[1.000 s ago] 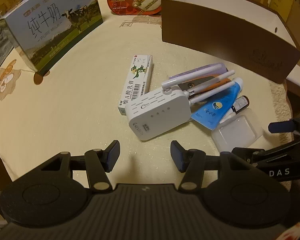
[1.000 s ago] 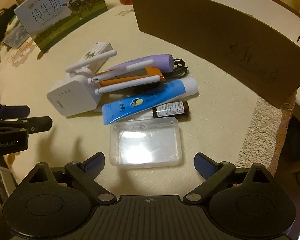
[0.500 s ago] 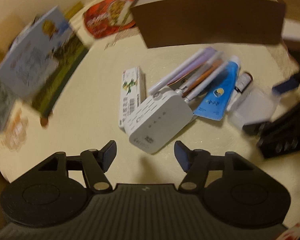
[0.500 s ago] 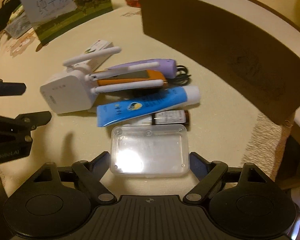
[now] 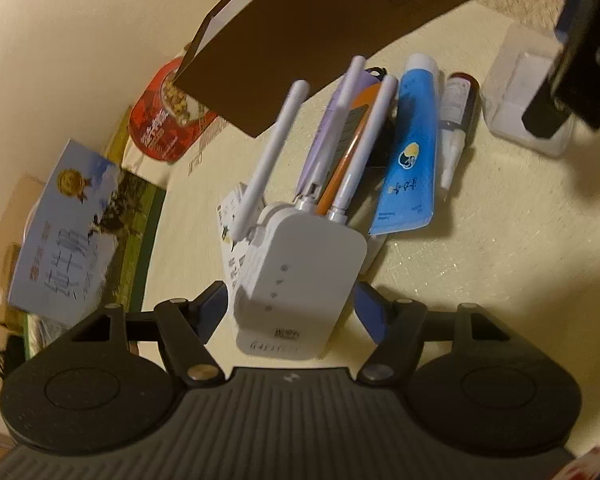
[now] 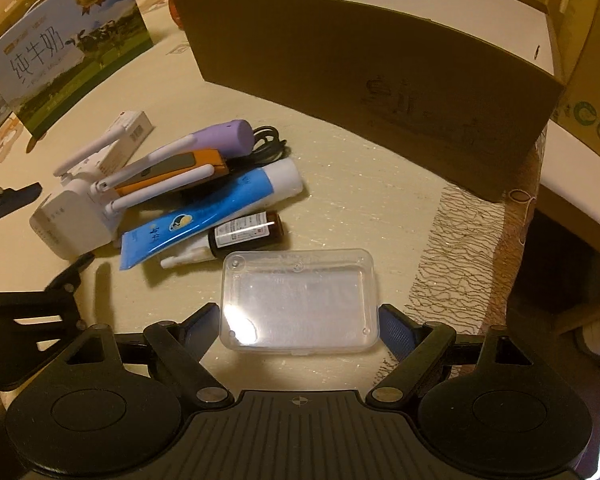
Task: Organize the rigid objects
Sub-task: 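Grasp the white WiFi router with left while right grasps the clear plastic case, then lift and carry the router and clear case over the shoebox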
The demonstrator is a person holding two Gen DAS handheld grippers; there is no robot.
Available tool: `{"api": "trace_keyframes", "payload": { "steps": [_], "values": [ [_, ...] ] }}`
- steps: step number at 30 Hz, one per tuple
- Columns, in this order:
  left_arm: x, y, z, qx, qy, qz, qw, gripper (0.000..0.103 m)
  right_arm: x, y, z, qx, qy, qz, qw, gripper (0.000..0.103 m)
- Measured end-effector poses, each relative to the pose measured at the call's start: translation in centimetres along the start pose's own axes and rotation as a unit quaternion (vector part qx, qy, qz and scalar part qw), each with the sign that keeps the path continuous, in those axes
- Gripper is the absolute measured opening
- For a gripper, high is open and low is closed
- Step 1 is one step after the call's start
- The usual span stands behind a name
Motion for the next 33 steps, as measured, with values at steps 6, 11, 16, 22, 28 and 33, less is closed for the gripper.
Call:
{"api": "trace_keyframes", "payload": {
  "steps": [6,11,16,22,28,33],
  "values": [
    [-0.3,0.0,0.0,-0.009,0.007,0.002,0.9999,0.062,0.1,0.0,0.2,-0.001,0.000,0.000,1.000,0.082],
    [0.6,-0.1,-1.7,0.052,0.077,-0.025,0.9953,0.059,0.4,0.1,0.5,-0.001,-0.002,-0.003,1.000,0.082],
    [1.1,1.0,-3.6,0.164,0.163,-0.105,0.9673,0.058,0.7,0.5,0.9,-0.002,-0.004,-0.009,1.000,0.082],
    [1.6,2.5,-4.2,0.261,0.219,-0.157,0.9270,0.059,1.0,0.8,0.9,0.009,-0.003,-0.014,1.000,0.082],
    [0.2,1.7,-4.3,0.258,0.218,-0.162,0.9273,0.059,0.8,0.7,0.7,0.016,-0.002,-0.017,1.000,0.082],
    [-0.5,1.0,-3.9,0.248,0.221,-0.155,0.9305,0.057,0.5,0.5,0.7,0.015,0.000,-0.019,1.000,0.082]
  ]
}}
Point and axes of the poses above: each gripper's, at about its wrist camera, not at the fingertips, and x roughly against the way its jaws point, z to its right, y to its underside, the point moved 6 cm from there along -x, roughly the way its jaws point, and after that the axes turned 4 degrees about -y, right-handed, at the moved point
